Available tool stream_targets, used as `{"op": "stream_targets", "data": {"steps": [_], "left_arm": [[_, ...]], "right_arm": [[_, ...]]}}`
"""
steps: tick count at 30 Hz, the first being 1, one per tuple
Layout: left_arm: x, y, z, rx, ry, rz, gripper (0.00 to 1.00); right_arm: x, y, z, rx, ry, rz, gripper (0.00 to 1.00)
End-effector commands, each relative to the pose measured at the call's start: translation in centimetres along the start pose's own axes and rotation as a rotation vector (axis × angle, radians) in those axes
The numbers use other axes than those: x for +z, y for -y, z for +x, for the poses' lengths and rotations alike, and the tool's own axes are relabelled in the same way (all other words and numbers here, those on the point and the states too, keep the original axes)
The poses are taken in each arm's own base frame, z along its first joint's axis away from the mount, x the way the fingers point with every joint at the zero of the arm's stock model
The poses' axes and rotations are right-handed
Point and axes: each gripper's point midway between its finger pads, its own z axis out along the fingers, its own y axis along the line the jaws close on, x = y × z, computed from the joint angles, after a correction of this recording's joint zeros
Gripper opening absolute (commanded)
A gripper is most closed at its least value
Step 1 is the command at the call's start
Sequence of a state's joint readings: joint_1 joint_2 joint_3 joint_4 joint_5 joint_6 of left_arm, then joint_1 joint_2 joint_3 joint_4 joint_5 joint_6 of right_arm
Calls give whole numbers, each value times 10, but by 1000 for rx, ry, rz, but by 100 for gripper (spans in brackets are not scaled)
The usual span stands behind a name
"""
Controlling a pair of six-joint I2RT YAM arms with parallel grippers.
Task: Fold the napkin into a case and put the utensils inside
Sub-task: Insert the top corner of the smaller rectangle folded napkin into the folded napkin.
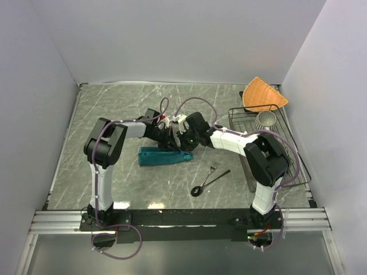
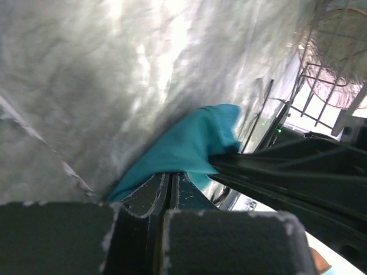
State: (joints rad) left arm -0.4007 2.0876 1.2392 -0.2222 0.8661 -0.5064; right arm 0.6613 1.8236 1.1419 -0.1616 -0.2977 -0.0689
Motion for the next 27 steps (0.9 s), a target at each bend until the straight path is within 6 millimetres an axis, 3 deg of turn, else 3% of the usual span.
{"op": "stream_targets", "data": {"steps": [1,5,8,14,16,19,22,27], "left_arm": [[6,-17,-5,-10,5,-32,1],[12,-35,2,-56,-25,-62,1],[12,-32,-2,-53,-18,-47,1],[-4,22,-28,70,60,41,1],[-5,31,-33,83,72,58,1],[0,26,-35,73,61,48,1],[8,6,-30,31,40,26,1],[10,-4,-28,-16,35,43,1]], "right_arm": [[-14,-7,-25,-23,86,-9,0],[-18,-6,-31,-27,107,-4,0],[-17,-8,-30,-36,105,-19,0],[-14,-10,-21,-47,87,-40,0],[-13,-10,-20,-48,85,-42,0],[-13,-8,-20,-51,89,-33,0],[-11,-5,-19,-60,83,-15,0],[1,9,4,-57,-2,34,1]]}}
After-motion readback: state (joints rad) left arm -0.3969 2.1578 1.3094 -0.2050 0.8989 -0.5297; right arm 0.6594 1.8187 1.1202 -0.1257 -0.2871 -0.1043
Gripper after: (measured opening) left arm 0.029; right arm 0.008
